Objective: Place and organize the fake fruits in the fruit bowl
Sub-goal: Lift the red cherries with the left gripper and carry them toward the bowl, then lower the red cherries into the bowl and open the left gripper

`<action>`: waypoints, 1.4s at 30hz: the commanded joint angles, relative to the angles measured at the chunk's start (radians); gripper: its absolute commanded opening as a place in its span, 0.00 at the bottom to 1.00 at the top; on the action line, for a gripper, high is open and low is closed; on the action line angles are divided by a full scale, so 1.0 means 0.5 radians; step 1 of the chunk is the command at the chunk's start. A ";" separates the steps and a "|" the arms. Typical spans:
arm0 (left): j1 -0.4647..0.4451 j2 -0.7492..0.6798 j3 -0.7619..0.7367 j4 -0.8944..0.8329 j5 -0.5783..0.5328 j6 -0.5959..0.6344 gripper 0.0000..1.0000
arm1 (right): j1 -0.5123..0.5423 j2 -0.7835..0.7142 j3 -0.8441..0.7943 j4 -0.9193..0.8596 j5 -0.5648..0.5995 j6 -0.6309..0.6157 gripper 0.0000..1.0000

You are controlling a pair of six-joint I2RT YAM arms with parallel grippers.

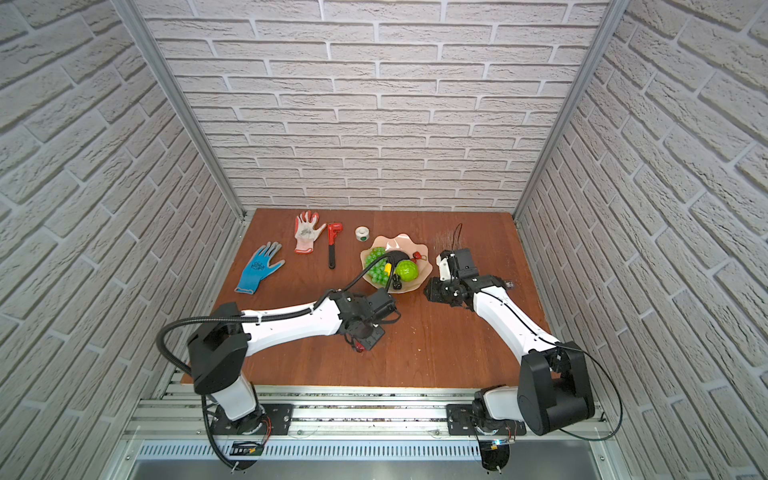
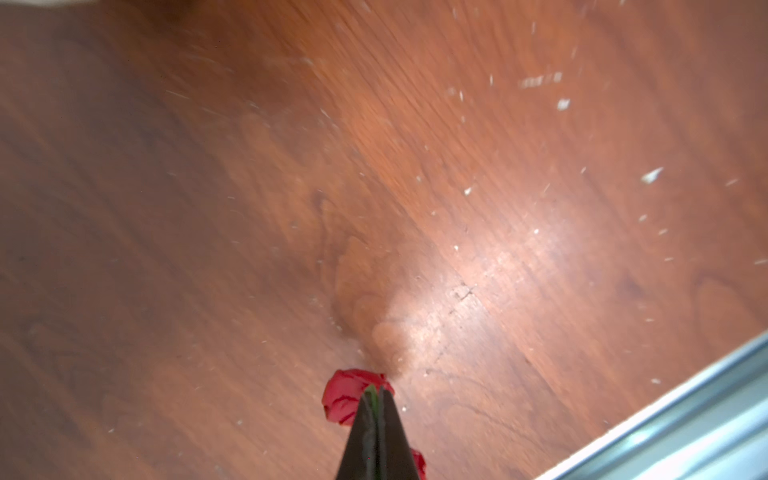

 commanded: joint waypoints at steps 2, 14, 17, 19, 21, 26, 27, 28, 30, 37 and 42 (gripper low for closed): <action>0.147 -0.170 0.016 0.112 0.261 0.006 0.00 | -0.008 0.004 -0.006 0.090 -0.021 0.011 0.40; 0.564 0.038 0.420 0.708 0.846 0.040 0.00 | -0.008 -0.067 0.026 0.025 -0.026 0.017 0.40; 0.579 0.231 0.633 0.733 0.925 0.111 0.00 | -0.008 -0.097 0.023 0.013 -0.007 0.017 0.40; 0.585 0.345 0.747 0.755 0.994 0.139 0.00 | -0.008 -0.110 0.034 -0.002 0.004 0.015 0.40; 0.614 0.462 0.841 0.830 1.168 0.154 0.00 | -0.007 -0.126 0.039 -0.004 0.014 0.017 0.41; 0.649 0.780 1.188 0.845 1.406 0.131 0.00 | -0.018 -0.167 0.005 0.000 0.014 0.016 0.44; 0.647 0.843 1.260 0.833 1.406 0.110 0.00 | -0.025 -0.168 -0.007 -0.002 0.001 0.015 0.44; 0.647 0.891 1.311 0.836 1.400 0.086 0.00 | -0.030 -0.162 -0.009 -0.011 -0.008 0.014 0.43; 0.639 0.994 1.439 0.810 1.335 0.031 0.00 | -0.035 -0.160 -0.016 -0.029 -0.014 0.009 0.44; 0.575 1.228 1.664 0.810 1.115 -0.114 0.00 | -0.050 -0.235 -0.044 -0.030 0.019 0.036 0.44; 0.519 1.401 1.875 0.745 0.906 -0.148 0.00 | -0.056 -0.284 -0.046 -0.075 0.017 0.040 0.44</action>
